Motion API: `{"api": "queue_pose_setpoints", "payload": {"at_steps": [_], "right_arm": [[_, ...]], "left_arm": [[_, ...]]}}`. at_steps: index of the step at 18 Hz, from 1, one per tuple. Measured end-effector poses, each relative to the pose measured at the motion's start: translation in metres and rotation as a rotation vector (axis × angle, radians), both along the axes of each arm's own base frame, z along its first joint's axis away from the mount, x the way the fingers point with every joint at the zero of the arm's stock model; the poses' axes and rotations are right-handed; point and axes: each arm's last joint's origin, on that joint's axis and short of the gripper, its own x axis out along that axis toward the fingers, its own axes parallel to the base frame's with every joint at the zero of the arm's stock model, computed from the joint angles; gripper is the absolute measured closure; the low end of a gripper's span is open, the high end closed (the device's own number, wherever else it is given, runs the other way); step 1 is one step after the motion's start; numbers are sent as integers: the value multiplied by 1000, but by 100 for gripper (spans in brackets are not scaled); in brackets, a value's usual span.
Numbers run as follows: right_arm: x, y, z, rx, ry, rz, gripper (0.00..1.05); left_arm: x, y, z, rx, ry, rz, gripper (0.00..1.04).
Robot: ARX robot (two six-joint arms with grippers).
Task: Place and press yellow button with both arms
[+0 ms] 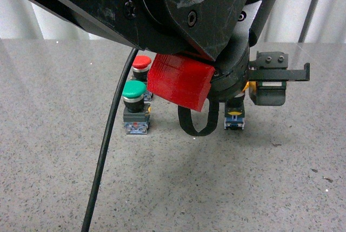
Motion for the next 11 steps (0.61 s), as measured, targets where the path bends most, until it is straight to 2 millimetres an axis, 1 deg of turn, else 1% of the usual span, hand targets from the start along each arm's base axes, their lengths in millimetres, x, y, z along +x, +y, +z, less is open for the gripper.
{"api": "queue_pose_setpoints", "payload": {"at_steps": [2, 4, 6, 8, 9, 10, 11], "right_arm": [[0, 0, 0, 0, 0, 0, 7], [0, 0, 0, 0, 0, 0, 7], [0, 0, 0, 0, 0, 0, 7], [0, 0, 0, 0, 0, 0, 7], [0, 0, 0, 0, 0, 0, 7], [0, 0, 0, 0, 0, 0, 7], [0, 0, 0, 0, 0, 0, 7]], "left_arm": [[0, -1, 1, 0, 0, -2, 19], [1, -1, 3, -4, -6, -2, 5], [5, 1, 10, -19, -29, 6, 8], [8, 7, 21, -30, -57, 12, 7], [10, 15, 38, -48, -111, 19, 7], [10, 27, 60, -72, -189, 31, 7], [6, 44, 84, -74, -279, 45, 7]]}}
